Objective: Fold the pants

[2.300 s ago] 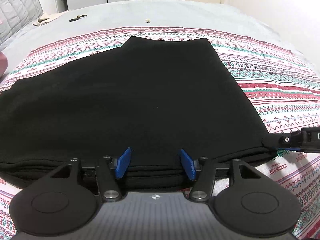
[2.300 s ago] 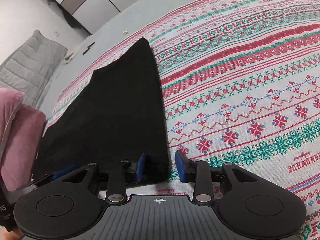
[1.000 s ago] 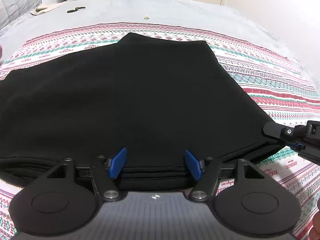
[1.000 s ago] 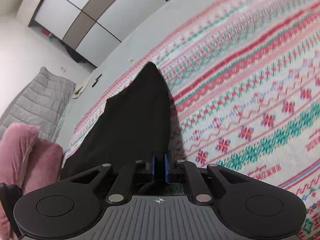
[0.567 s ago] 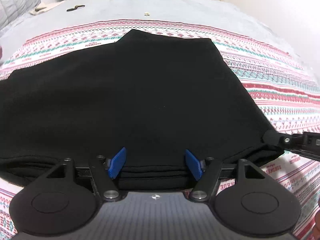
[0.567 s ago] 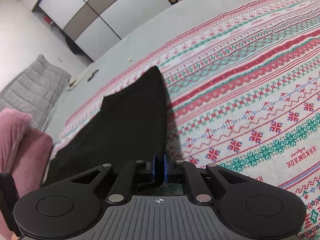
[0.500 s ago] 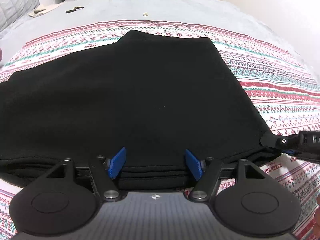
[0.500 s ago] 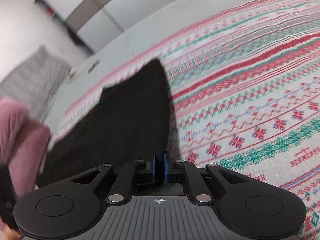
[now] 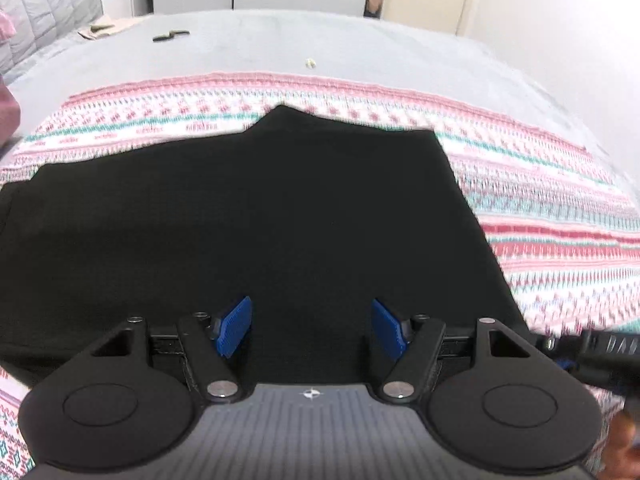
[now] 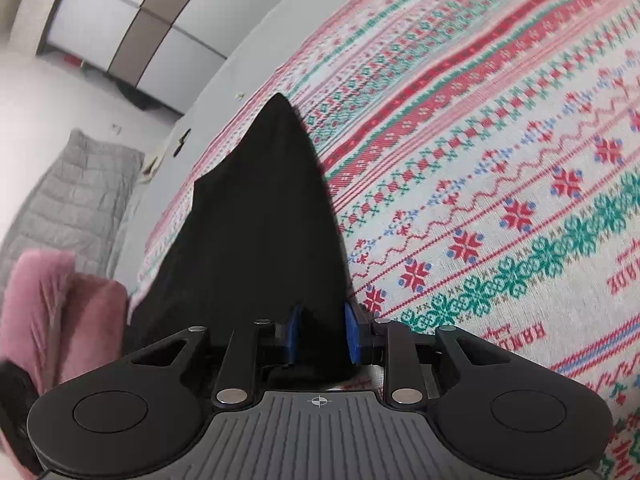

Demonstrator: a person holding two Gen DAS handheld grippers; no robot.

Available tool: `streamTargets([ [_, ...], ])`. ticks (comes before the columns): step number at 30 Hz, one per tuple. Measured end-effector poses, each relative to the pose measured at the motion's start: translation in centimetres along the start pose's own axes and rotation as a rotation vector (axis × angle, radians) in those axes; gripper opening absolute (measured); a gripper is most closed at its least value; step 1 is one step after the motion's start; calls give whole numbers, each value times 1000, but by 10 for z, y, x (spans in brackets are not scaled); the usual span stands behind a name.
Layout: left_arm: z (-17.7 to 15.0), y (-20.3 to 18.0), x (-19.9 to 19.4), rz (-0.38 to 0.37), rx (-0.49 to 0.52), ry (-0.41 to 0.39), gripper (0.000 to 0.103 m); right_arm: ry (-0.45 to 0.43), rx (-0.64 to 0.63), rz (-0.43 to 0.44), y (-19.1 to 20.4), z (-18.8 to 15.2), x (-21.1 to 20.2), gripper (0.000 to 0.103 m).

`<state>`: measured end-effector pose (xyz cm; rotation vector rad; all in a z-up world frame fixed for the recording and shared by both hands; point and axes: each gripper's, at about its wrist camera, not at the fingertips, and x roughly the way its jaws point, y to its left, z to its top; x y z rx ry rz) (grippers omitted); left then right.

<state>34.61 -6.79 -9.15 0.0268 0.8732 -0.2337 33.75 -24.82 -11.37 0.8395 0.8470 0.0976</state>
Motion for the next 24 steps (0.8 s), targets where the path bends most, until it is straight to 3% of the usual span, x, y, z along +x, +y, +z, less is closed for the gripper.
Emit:
streamTargets([
  [2,7,-4,1,-2,9,-20,93,-7,-17,-30,2,-1,-2,16],
  [7,40,-43,13,6,72,-59,93,-7,14,-26,-1,-1,-2,15],
  [12,86,-120,59,-4,187,-26,93,28,87,27,-15,5,-1,19],
  [16,102,-169,99,73,272,8,93,55,37,54,-16,9,3,17],
  [18,103,-185,118,146,327,31,93,59,38,44,-14,10,3,16],
  [20,99,-195,135,257,387,59,89,54,-19,18,-5,9,1,14],
  [21,97,-196,140,292,407,57,81,50,-53,5,0,8,1,13],
  [23,97,-194,141,295,423,52,67,50,-87,-8,5,7,0,12],
  [24,96,-193,141,288,431,52,56,52,-89,-7,6,8,-1,12],
])
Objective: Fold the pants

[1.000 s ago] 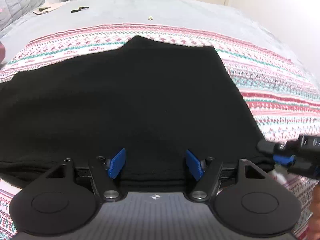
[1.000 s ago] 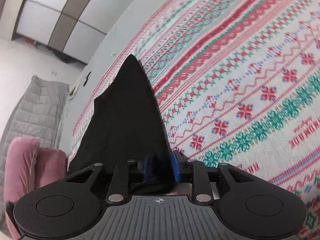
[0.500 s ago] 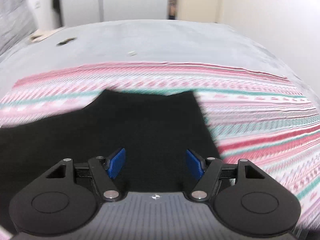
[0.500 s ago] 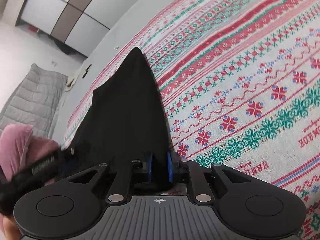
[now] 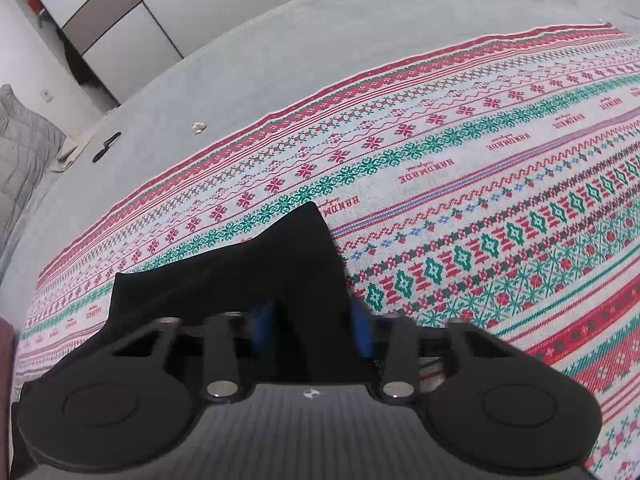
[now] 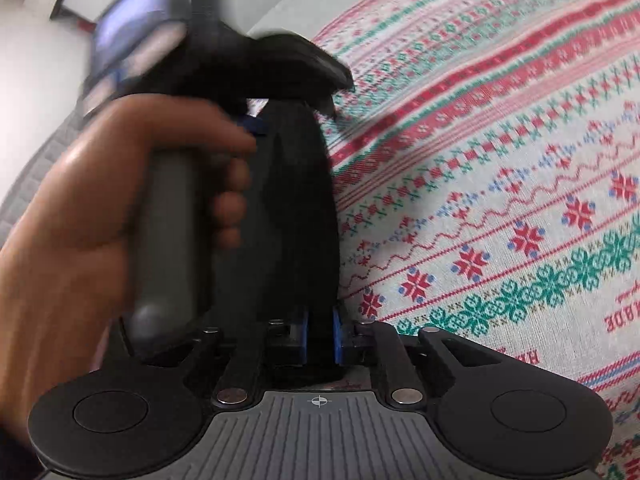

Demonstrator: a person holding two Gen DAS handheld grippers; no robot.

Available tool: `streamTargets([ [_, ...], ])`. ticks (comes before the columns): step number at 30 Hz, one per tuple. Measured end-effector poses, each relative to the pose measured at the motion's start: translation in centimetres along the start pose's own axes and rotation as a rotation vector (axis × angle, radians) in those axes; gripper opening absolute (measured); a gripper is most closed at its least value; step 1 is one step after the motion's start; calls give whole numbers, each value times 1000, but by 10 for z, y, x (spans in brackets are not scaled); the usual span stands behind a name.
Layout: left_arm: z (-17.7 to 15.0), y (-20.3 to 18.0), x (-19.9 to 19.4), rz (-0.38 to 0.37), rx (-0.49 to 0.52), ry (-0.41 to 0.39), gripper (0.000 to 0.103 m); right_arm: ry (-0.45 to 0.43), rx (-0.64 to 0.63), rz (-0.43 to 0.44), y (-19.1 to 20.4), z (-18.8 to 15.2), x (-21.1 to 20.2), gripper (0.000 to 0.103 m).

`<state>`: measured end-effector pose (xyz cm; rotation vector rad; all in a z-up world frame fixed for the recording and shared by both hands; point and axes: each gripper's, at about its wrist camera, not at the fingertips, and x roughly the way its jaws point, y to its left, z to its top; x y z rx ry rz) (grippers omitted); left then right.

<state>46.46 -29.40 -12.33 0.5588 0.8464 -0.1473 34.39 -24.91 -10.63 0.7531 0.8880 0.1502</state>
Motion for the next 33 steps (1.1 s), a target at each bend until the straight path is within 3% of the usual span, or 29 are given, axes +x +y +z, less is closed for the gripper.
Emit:
streamTargets([
  [1,-1,0,0,-2,14,-3,46,1,-3,5,1,1,-1,12],
  [4,-3,10,-5,-18,14,-22,37,-3,-13,15,3,3,-1,12],
  [9,-1,46,-13,-102,-92,-53,35,-11,21,54,-6,1,2,18],
  [11,-2,62,-17,-124,-128,-75,35,-14,21,96,-12,2,5,30],
  [17,-5,101,-32,-184,-219,-101,34,-29,-24,127,-4,-1,6,45],
  [19,-6,106,-37,-170,-229,-116,34,-72,-81,101,6,-7,5,38],
  [20,-6,108,-39,-165,-239,-116,34,-88,-105,105,10,-9,2,15],
  [21,-6,112,-41,-168,-255,-118,34,-102,-114,107,13,-9,-1,11],
  [26,-3,116,-64,-186,-254,-176,34,-154,-161,97,40,-8,-25,9],
  [33,10,84,-107,-245,-264,-227,33,-195,-155,57,46,-14,-64,8],
])
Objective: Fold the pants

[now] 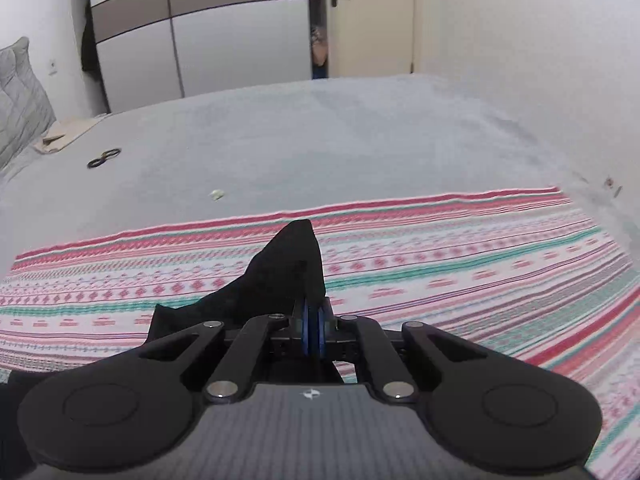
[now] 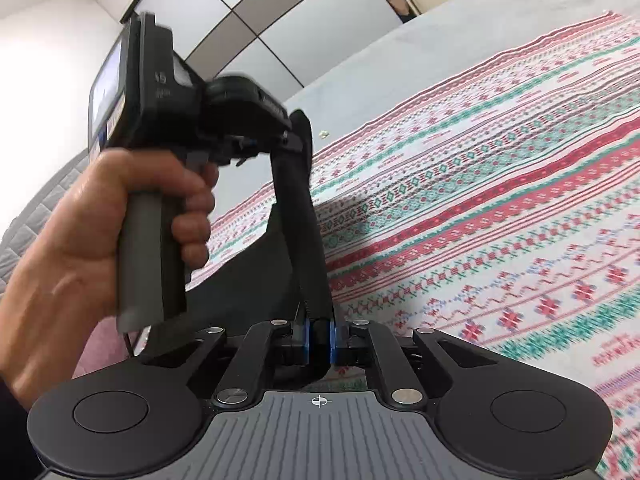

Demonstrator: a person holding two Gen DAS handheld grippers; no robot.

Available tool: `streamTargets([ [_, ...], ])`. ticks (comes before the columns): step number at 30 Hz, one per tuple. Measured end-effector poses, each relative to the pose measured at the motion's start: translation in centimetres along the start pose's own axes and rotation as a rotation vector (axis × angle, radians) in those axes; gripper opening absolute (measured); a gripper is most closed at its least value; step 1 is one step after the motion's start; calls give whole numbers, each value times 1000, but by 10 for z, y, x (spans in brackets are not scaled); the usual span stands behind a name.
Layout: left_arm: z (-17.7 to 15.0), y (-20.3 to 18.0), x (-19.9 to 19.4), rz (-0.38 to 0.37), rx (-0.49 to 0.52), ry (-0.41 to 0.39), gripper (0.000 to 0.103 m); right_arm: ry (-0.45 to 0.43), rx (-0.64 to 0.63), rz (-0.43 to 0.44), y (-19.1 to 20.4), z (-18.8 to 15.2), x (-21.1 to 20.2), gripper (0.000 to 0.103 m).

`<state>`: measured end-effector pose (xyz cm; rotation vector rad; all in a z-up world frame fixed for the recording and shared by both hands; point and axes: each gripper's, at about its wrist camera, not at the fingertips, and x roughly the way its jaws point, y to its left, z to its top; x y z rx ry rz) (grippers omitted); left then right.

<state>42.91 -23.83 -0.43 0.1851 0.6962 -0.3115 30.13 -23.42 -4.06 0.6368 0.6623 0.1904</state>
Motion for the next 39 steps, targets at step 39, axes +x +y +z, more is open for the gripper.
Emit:
streamTargets([
  [39,-67,101,-82,-113,-184,-26,34,-174,-544,-15,58,-71,-62,8],
])
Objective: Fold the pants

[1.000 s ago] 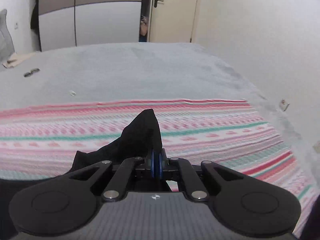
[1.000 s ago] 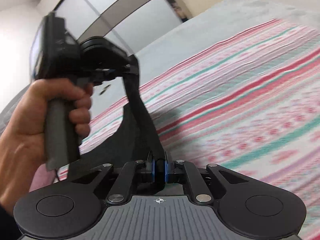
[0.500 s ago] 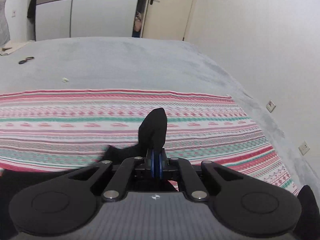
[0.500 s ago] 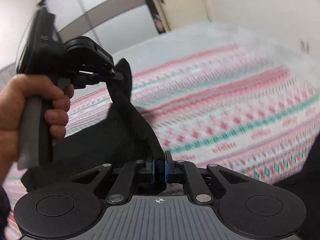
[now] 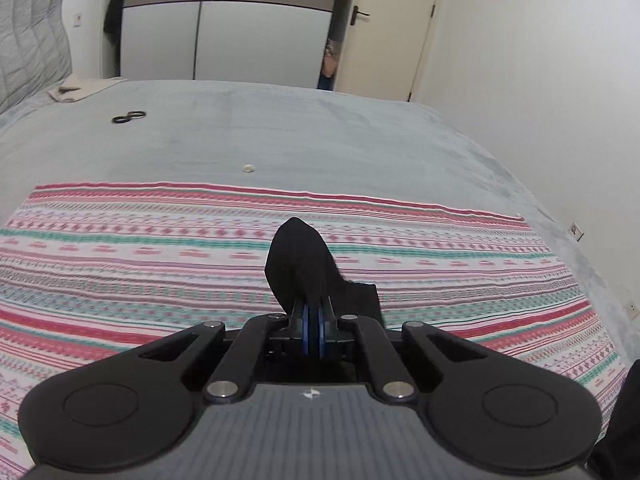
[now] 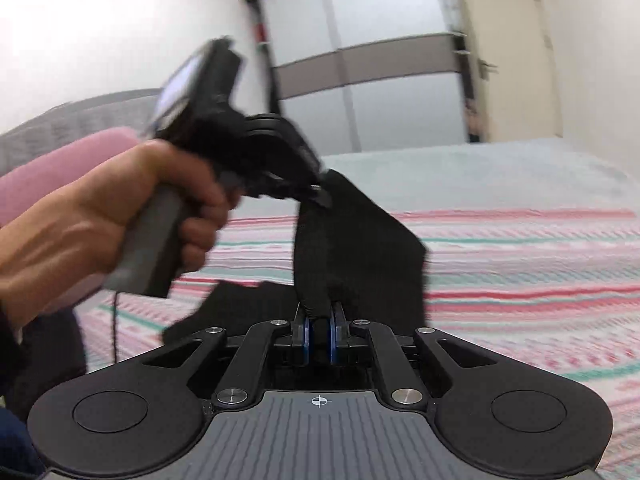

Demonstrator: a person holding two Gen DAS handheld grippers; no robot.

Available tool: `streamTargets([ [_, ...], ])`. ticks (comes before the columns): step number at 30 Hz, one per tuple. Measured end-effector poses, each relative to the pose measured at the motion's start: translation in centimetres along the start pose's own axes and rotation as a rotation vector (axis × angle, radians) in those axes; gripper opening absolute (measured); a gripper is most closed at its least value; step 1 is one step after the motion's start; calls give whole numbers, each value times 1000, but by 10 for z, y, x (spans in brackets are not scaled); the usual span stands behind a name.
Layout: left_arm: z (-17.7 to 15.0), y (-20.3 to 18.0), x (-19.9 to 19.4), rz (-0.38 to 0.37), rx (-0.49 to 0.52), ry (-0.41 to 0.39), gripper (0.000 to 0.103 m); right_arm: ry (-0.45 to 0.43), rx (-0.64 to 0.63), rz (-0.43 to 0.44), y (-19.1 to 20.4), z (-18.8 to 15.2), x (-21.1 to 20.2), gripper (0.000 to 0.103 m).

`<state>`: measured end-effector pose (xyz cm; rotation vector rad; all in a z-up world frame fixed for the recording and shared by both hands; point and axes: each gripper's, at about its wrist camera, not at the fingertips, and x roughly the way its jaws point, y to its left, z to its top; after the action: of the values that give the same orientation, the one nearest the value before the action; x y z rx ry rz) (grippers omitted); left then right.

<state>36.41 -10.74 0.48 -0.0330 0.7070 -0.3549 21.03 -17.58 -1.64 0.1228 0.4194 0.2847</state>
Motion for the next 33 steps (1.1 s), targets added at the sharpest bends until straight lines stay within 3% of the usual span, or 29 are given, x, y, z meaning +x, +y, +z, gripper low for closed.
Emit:
streamTargets([
  [8,-38,57,-3,-21,-13,-40,34,92,-59,98,78,-13,40,9],
  [12,-56,88,22,-2,-90,47,34,143,-73,103,101,-20,66,9],
  [16,-51,106,20,-3,-89,16,34,169,-27,105,102,-28,93,9],
  [20,-53,120,27,5,-124,40,34,151,-8,122,106,-32,105,9],
  [26,-60,141,34,30,-161,64,36,221,84,162,94,-48,121,10],
  [29,-62,140,29,40,-154,47,36,253,153,187,88,-50,127,14],
  [33,-62,128,19,65,-121,2,35,269,124,211,86,-47,123,18],
])
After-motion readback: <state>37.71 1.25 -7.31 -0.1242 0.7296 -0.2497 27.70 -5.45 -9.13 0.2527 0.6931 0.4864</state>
